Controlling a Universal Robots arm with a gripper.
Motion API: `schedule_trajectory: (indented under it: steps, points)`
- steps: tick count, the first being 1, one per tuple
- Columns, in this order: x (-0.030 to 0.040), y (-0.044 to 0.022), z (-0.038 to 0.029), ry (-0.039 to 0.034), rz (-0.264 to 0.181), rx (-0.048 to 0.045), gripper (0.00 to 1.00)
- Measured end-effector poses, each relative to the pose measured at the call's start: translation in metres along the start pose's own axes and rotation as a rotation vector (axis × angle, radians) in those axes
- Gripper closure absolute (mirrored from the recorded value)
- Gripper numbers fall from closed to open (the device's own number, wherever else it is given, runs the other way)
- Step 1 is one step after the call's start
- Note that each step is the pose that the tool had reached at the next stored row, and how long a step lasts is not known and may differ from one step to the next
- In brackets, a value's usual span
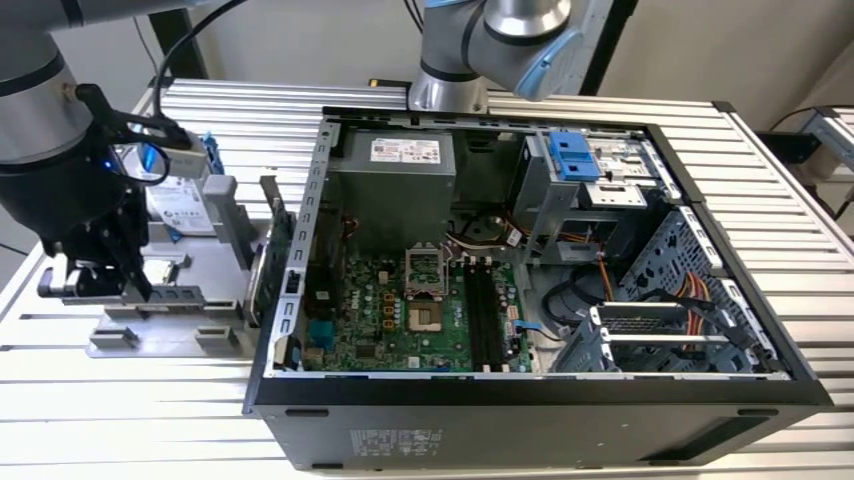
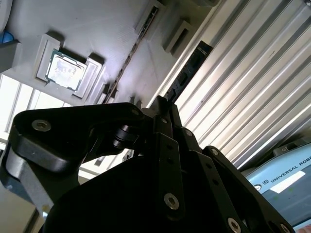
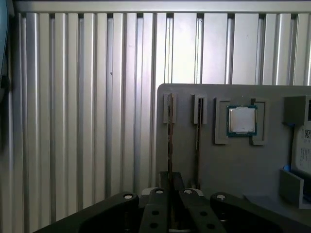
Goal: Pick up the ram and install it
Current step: 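Pick up the ram and move it above insertion slot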
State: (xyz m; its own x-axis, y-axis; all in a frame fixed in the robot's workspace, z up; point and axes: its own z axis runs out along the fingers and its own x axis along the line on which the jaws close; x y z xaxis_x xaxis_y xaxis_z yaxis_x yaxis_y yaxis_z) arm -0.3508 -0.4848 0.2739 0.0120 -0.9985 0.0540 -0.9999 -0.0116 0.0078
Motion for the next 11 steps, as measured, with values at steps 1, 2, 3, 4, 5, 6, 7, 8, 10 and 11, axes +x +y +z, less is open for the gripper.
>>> schedule_trajectory:
  steps: [1, 2, 3, 4, 5, 6, 7, 8, 10, 11]
  points:
    - [0.0, 0.0, -0.0003, 0.0, 0.0, 0.0, 1.0]
    - [0.0, 0.0, -0.0006, 0.0, 0.0, 0.0, 1.0]
    - [0.0, 0.0, -0.0008, -0.0001, 0.0, 0.0002, 1.0]
    - [0.0001, 0.0, -0.0011, 0.0, 0.0, 0.0, 1.0]
    - [0.0001, 0.0, -0.0013, -0.0001, 0.0, 0.0001, 1.0]
    - [0.0001, 0.0, -0.0017, 0.0, 0.0, 0.0, 1.0]
    - [0.0001, 0.0, -0.0019, 0.0, 0.0, 0.0, 1.0]
    - [0.0001, 0.0, -0.0023, 0.0001, 0.0, 0.0, 1.0]
    - [0.0002, 0.0, -0.0029, 0.0, 0.0, 0.0001, 1.0]
    - [0.0002, 0.0, -0.0033, 0.0, 0.0, 0.0, 1.0]
